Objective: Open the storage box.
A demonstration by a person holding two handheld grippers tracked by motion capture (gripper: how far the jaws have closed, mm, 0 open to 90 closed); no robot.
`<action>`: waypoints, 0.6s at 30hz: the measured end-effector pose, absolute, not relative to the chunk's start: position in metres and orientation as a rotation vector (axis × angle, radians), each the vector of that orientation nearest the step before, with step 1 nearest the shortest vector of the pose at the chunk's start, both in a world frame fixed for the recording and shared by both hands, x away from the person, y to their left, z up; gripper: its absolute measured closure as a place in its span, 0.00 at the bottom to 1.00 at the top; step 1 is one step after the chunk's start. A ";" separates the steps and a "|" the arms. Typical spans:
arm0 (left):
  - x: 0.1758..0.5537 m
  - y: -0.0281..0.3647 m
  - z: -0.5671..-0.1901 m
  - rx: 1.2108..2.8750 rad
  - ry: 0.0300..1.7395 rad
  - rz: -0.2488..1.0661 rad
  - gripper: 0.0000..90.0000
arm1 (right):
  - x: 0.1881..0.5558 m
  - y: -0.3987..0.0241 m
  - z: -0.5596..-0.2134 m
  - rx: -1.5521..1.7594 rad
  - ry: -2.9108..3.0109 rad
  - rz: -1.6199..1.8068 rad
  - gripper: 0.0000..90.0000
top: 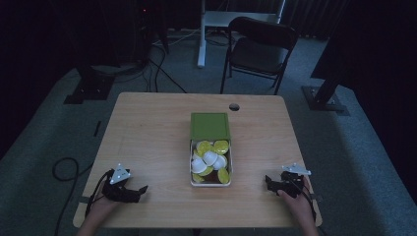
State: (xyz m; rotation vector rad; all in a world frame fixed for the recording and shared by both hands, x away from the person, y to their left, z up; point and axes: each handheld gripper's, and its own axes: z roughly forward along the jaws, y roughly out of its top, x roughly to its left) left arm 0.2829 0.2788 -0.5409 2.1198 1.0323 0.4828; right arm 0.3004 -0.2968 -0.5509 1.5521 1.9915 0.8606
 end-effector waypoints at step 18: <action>0.291 0.276 -0.546 2.176 1.093 0.455 0.02 | 0.300 -0.297 -0.551 1.552 1.991 0.861 0.12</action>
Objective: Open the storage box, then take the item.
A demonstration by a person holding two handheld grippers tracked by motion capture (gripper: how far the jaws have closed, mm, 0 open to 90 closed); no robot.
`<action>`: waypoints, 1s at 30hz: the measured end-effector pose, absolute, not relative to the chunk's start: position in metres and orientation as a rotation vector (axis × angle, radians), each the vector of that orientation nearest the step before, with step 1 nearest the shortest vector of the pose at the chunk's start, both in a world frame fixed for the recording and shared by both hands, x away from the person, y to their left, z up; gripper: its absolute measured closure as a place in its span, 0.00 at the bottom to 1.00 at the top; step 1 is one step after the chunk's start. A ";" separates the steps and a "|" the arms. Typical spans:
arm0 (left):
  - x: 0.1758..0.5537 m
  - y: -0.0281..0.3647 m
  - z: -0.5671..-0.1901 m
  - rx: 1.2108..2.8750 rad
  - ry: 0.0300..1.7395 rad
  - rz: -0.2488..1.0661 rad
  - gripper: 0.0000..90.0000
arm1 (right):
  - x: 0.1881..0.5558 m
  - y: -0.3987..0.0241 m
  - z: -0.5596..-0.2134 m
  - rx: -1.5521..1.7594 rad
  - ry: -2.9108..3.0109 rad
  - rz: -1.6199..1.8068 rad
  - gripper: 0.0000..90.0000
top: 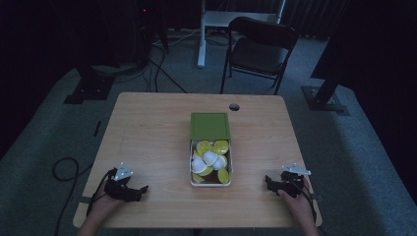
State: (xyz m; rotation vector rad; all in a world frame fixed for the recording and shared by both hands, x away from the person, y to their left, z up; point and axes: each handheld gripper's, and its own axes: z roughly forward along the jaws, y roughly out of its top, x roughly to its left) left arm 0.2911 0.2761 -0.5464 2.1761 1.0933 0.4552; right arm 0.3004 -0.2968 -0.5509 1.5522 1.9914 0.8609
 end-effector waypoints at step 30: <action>0.292 0.276 -0.546 2.187 1.068 0.443 0.02 | 0.300 -0.295 -0.551 1.552 1.987 0.857 0.12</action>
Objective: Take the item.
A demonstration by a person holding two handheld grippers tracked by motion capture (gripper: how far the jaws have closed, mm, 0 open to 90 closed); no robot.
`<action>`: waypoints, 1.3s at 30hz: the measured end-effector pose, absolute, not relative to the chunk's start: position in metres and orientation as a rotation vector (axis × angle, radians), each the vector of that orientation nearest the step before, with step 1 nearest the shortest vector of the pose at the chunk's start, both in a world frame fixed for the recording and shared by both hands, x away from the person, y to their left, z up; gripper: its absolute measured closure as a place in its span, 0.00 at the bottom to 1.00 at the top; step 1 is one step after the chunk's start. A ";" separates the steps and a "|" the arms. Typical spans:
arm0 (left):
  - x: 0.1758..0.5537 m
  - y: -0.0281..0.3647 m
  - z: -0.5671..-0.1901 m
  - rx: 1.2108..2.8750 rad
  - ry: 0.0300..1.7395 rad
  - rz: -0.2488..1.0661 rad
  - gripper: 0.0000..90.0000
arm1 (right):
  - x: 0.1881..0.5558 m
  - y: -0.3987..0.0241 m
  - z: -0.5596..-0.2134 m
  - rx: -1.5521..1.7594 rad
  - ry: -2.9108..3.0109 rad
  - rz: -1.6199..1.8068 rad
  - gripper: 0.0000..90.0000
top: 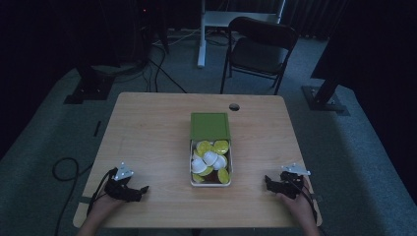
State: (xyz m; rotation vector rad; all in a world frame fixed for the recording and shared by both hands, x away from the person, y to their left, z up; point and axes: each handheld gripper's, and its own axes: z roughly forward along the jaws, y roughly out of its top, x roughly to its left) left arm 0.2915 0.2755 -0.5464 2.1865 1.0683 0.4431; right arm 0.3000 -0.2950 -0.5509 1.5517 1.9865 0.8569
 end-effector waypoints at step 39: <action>0.292 0.275 -0.546 2.186 1.068 0.443 0.02 | 0.293 -0.266 -0.506 1.551 1.907 0.977 0.13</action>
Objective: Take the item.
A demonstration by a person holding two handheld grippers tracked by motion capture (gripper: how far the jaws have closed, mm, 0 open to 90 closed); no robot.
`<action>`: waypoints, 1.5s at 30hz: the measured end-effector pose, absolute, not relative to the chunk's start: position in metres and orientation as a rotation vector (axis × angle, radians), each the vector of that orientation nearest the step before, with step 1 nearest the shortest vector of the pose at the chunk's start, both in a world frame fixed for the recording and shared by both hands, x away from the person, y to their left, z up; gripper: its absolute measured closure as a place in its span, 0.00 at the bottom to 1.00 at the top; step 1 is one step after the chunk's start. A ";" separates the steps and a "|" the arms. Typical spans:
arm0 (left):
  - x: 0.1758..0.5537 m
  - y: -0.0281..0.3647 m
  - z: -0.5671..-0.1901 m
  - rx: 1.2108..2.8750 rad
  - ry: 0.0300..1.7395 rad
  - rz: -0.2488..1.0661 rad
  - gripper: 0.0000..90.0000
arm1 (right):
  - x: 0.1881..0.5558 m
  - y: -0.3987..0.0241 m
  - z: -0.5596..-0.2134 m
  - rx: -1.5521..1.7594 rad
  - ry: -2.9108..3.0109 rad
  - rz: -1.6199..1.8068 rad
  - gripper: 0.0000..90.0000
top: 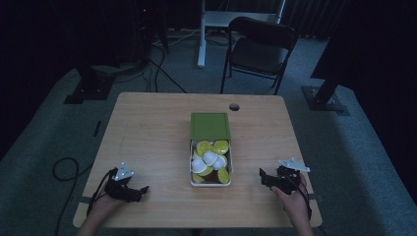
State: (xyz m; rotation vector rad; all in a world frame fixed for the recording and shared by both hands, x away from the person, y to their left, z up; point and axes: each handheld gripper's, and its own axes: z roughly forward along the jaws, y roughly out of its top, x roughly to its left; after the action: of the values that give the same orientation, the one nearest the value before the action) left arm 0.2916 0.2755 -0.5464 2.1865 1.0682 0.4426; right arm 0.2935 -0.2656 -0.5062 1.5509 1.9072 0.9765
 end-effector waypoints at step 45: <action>0.292 0.276 -0.546 2.186 1.068 0.443 0.02 | 0.287 -0.150 -0.427 1.290 1.928 1.266 0.17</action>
State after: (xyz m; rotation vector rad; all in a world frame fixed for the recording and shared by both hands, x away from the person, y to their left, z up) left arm 0.2916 0.2755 -0.5464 2.1862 1.0676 0.4425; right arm 0.2870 -0.1501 -0.4272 1.2896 1.9285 1.2660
